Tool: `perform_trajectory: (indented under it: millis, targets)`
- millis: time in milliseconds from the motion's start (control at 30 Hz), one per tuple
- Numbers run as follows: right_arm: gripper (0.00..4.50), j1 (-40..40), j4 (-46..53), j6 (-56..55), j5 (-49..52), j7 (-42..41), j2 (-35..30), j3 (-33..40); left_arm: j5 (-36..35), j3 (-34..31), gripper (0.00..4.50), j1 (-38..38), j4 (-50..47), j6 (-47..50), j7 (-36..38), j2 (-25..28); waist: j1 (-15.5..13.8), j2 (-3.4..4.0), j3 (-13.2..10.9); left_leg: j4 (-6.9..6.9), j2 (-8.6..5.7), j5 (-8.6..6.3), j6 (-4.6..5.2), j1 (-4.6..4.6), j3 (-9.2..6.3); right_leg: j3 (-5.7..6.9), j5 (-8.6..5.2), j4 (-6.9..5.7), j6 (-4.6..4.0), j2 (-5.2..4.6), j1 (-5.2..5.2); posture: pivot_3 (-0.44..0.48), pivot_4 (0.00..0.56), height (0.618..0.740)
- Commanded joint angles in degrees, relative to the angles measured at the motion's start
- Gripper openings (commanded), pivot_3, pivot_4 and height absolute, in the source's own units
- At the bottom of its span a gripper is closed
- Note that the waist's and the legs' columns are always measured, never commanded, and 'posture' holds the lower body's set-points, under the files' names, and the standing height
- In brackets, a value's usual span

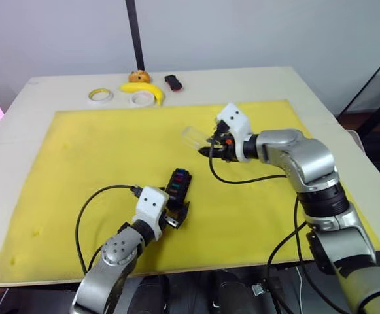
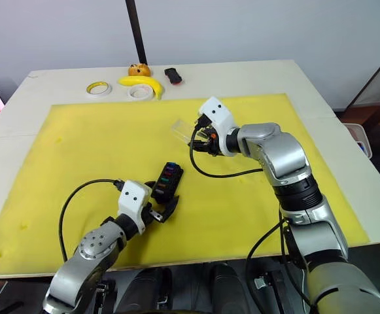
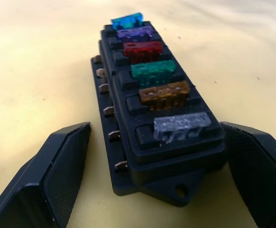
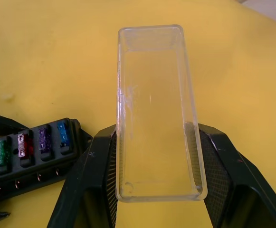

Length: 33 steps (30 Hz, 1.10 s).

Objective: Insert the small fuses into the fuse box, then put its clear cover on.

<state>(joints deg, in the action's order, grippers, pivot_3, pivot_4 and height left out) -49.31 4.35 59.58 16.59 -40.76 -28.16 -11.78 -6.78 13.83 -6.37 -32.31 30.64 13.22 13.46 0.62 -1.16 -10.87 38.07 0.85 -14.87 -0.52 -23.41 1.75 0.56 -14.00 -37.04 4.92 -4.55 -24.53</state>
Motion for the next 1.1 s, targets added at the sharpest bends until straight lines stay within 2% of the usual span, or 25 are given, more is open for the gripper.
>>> perform_trajectory:
  millis: [33,100,133,167,200,333,433,533,667,800,933,1100]
  targets:
    - [1.72,-1.2,2.5,-1.1,0.4,0.1,-0.5,1.6,1.3,-0.2,4.24,-1.6,1.5,0.0,-2.2,-1.1,0.1,0.0,0.0,0.0,0.0,0.0,0.0,0.0,0.0,0.0,0.0,0.0,0.0,0.0,0.0,0.0,0.15,0.74]
    - [1.72,-1.3,2.5,-1.1,0.4,0.2,-0.6,1.6,1.5,-0.5,3.66,-2.0,1.6,-0.1,-2.7,-1.5,0.1,0.0,0.0,0.0,0.0,0.0,0.0,0.01,0.0,0.0,0.0,0.0,0.0,0.0,0.0,0.0,0.15,0.74]
    - [1.72,-1.2,2.5,-1.1,0.4,0.2,-0.6,1.6,1.7,-0.5,3.27,-2.1,1.7,-0.2,-2.7,-1.5,0.1,0.0,0.0,0.0,0.0,0.0,0.0,0.01,0.0,0.0,0.0,0.0,0.0,0.0,0.0,0.0,0.15,0.74]
    - [1.72,-1.2,2.5,-1.1,0.4,0.2,-0.7,1.6,1.8,-0.3,2.69,-2.2,1.7,-0.3,-2.6,-1.4,0.1,0.0,0.0,0.0,0.01,0.0,0.0,0.01,0.0,0.0,0.0,0.0,0.0,0.01,0.0,0.0,0.15,0.74]
    - [1.72,-1.1,2.6,-1.1,0.3,0.2,-0.8,1.6,1.9,-0.3,2.56,-2.2,1.6,-0.3,-2.6,-1.4,0.1,0.0,0.0,0.0,0.01,0.0,0.0,0.01,0.0,0.0,0.0,0.0,0.0,0.01,0.0,0.0,0.15,0.74]
    - [1.72,-0.8,2.9,-1.1,0.4,0.1,-1.2,1.7,0.8,-0.9,2.56,-1.7,0.5,0.7,-0.7,-0.1,0.1,0.0,0.0,0.0,0.01,0.0,0.0,0.01,0.0,0.0,-0.01,0.0,-0.02,0.01,0.0,0.0,0.15,0.74]
    - [1.72,-0.5,3.3,-1.2,0.6,-0.3,-2.0,2.0,-2.9,-2.5,2.56,0.1,-1.0,1.2,5.8,4.0,0.1,0.0,0.0,0.0,0.02,0.0,0.0,0.01,-0.01,0.01,-0.03,0.0,-0.05,0.03,0.0,0.0,0.15,0.74]
    - [1.72,0.5,5.7,-1.9,2.5,-4.5,-5.4,2.0,-9.1,-5.7,2.56,3.8,1.1,-0.4,16.3,9.7,0.0,0.01,0.0,-0.01,0.03,0.0,0.0,-0.01,-0.03,0.05,-0.08,0.0,-0.15,0.04,-0.02,0.0,0.15,0.74]
    - [1.72,2.3,10.9,-3.8,6.3,-13.2,-11.3,0.9,-13.1,-5.6,2.56,8.4,7.2,-4.0,30.8,17.7,0.0,0.03,0.0,-0.01,0.01,0.0,0.0,-0.05,-0.02,0.07,-0.1,0.08,-0.18,0.01,-0.02,0.0,0.15,0.74]
    - [1.72,3.1,14.6,-4.9,9.2,-21.5,-16.6,-1.3,-12.6,-3.1,2.56,13.4,15.4,-11.1,44.9,24.4,0.1,0.03,0.0,-0.01,0.01,0.0,0.0,-0.05,-0.01,0.07,-0.1,0.12,-0.18,0.02,-0.02,0.0,0.15,0.74]
    - [1.72,3.7,18.1,-5.8,10.8,-27.6,-19.6,-5.0,-12.0,-0.8,2.56,20.7,25.2,-20.2,56.3,25.4,0.0,0.02,0.0,-0.02,0.02,0.0,0.0,-0.05,-0.01,0.08,-0.11,0.16,-0.19,0.03,-0.01,0.0,0.15,0.74]
    - [1.72,5.2,23.2,-4.7,11.1,-26.4,-17.4,-9.3,-9.7,1.1,2.56,26.6,33.8,-25.3,59.8,22.2,0.0,0.01,0.0,-0.01,0.02,0.0,0.0,-0.07,0.0,0.07,-0.06,0.17,-0.1,0.01,-0.01,0.0,0.15,0.74]
